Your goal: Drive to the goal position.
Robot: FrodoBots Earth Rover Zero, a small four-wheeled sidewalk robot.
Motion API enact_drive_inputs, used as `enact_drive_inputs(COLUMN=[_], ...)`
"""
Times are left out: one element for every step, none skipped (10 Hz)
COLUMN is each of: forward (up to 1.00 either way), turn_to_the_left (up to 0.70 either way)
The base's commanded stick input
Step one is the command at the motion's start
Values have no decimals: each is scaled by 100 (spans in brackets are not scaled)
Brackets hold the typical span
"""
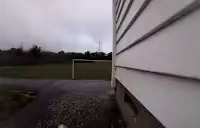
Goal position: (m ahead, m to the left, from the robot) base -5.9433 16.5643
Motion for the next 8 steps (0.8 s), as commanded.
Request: enact_drive_inputs(forward=[0, 0, 0, 0, 70, 70, 70, 70], turn_to_the_left=[0, 0, 0, 0, 0, 0, 0, 0])
